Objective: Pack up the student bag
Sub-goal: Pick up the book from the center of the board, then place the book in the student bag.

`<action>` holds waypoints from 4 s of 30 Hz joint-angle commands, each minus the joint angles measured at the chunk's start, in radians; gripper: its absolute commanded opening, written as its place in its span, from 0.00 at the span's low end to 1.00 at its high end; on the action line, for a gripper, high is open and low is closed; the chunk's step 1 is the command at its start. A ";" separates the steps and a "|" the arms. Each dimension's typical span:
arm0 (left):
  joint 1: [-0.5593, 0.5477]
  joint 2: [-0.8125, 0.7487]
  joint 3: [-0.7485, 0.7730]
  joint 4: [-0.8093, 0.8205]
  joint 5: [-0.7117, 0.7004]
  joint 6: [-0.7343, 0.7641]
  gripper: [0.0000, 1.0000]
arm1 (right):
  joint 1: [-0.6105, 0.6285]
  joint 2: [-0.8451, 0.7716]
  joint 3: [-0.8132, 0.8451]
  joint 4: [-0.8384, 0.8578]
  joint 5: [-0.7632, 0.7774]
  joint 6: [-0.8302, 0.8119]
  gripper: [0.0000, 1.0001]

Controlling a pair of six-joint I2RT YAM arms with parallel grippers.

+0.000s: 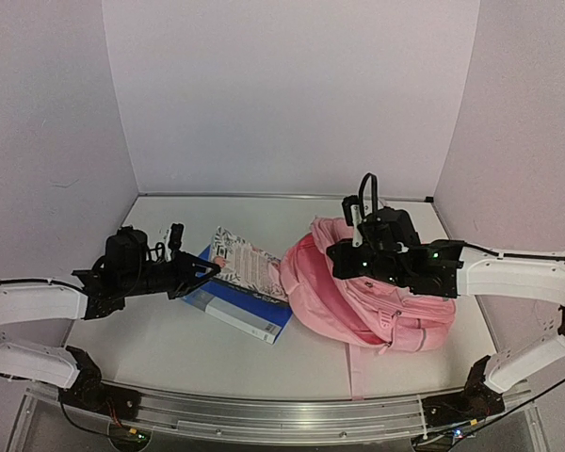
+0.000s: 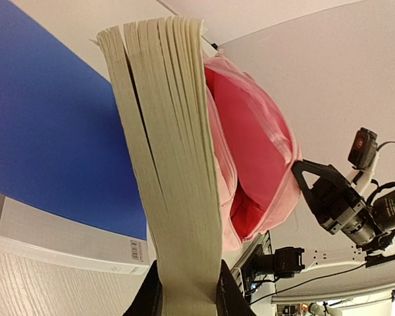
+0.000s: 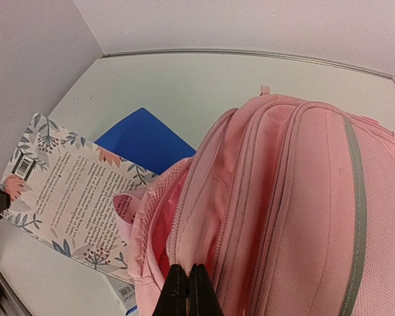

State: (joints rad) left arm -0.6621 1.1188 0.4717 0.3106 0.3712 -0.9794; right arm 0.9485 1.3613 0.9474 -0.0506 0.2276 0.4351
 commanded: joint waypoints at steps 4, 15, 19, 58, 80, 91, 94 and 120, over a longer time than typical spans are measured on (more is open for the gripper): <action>-0.005 -0.121 0.162 0.021 0.121 0.051 0.00 | 0.007 -0.066 0.068 0.253 0.028 0.004 0.00; -0.005 -0.200 0.307 -0.226 0.102 0.102 0.00 | 0.006 -0.081 0.076 0.255 0.088 -0.004 0.00; -0.006 -0.170 0.328 -0.201 0.128 0.082 0.00 | 0.006 -0.092 0.081 0.255 0.093 -0.003 0.00; -0.265 0.731 0.594 0.490 0.083 -0.089 0.00 | 0.008 -0.144 0.070 0.499 -0.162 0.067 0.00; -0.303 0.607 0.597 0.029 -0.161 0.222 0.69 | 0.006 -0.148 -0.024 0.231 0.263 0.033 0.00; -0.037 0.175 0.342 -0.350 -0.172 0.192 0.87 | -0.071 -0.036 -0.056 0.071 0.383 0.099 0.00; 0.091 0.112 0.283 -0.412 -0.115 0.188 0.90 | -0.081 -0.026 -0.039 0.057 0.356 0.105 0.01; 0.479 0.263 0.270 -0.436 0.050 0.339 0.92 | 0.164 0.164 -0.387 0.795 -0.347 0.988 0.57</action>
State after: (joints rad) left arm -0.1902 1.3638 0.7015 -0.1549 0.3975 -0.6620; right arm 1.0995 1.4303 0.5541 0.4428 -0.0165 1.2695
